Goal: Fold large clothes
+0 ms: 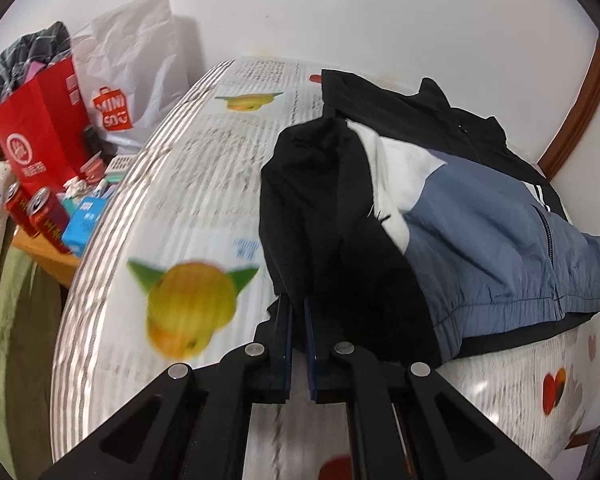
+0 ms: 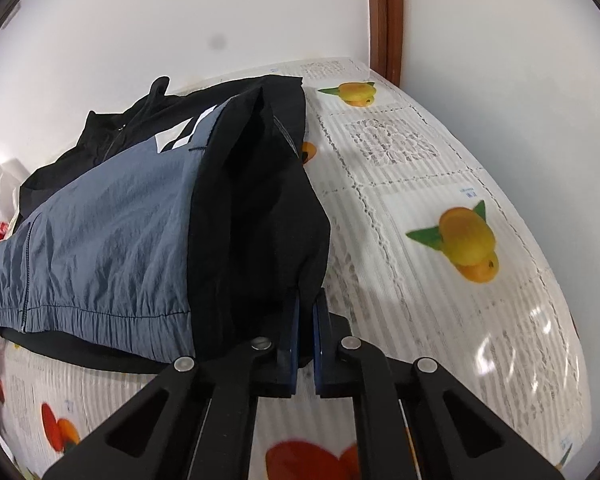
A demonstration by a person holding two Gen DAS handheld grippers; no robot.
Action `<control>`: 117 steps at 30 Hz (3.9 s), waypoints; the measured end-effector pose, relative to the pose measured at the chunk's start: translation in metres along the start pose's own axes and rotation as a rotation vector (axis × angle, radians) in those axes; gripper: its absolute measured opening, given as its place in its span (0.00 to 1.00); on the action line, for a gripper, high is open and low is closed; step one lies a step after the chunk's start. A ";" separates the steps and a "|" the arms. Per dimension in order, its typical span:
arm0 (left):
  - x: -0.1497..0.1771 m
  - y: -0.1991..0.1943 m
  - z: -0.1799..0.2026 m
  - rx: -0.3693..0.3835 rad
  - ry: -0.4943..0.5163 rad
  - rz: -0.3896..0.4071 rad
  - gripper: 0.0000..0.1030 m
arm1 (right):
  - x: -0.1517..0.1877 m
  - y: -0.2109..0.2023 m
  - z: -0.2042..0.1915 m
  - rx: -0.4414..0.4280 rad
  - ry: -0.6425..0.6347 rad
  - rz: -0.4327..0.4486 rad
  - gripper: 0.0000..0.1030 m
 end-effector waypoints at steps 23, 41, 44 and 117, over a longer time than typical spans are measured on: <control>0.042 -0.035 -0.015 0.057 -0.032 0.024 0.34 | 0.028 -0.063 -0.010 0.083 -0.020 0.049 0.12; -0.006 0.016 -0.024 0.134 -0.041 0.008 0.41 | 0.020 -0.019 0.018 0.016 0.075 -0.002 0.23; -0.007 0.018 -0.018 0.139 -0.035 0.012 0.25 | 0.016 -0.011 0.018 0.006 0.078 -0.008 0.22; -0.106 0.028 0.069 0.110 0.119 0.071 0.11 | -0.150 -0.005 -0.076 -0.092 -0.020 0.268 0.08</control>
Point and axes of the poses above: each gripper's, at about its wrist camera, not at the fingertips, and y roughly the way its jaws point, z to its right, x to its underside, the point moved 4 cm from there along y, roughly the way its jaws point, and after that the axes turned 12 degrees about -z, right-handed, at the moved point
